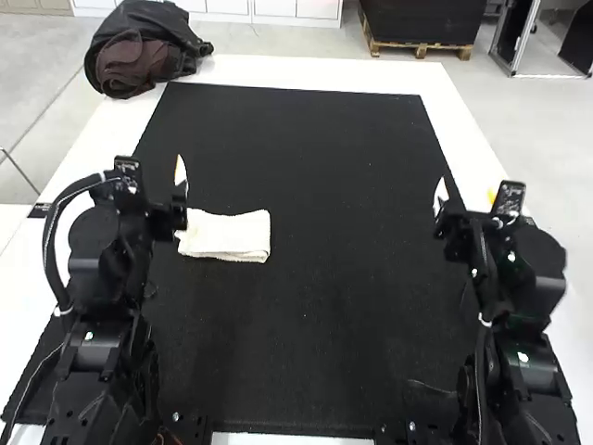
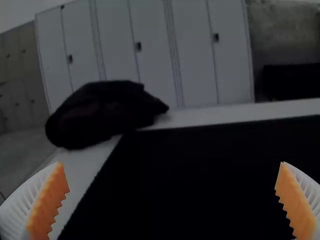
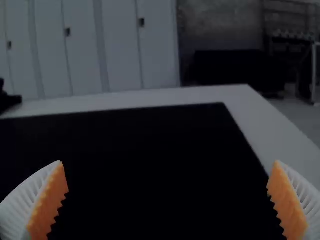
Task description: Fold the towel.
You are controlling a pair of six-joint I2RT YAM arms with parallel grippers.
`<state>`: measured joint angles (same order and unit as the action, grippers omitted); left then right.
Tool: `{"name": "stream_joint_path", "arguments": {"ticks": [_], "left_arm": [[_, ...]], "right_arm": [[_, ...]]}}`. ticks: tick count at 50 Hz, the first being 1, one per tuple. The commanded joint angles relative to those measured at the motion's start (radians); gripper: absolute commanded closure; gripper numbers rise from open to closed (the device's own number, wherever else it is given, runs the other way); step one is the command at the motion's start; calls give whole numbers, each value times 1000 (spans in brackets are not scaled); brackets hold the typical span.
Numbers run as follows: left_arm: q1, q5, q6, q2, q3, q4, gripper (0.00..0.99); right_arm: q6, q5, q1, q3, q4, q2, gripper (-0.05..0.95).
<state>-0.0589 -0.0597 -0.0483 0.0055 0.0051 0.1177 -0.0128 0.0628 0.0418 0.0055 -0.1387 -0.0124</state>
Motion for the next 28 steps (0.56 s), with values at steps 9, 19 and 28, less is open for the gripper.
{"name": "stream_joint_path", "arguments": {"ticks": [9,19,28], "left_arm": [[-7,4,11,-10,-4,-90,26],[-2,4,11,-10,-4,-98,26],[-2,4,11,-10,-4,-101,26]], "right_arm": [[2,-4,13,-6,142,9,-21],[1,-4,13,-6,142,9,-21],[2,-4,15,-6,142,9,-21]]}}
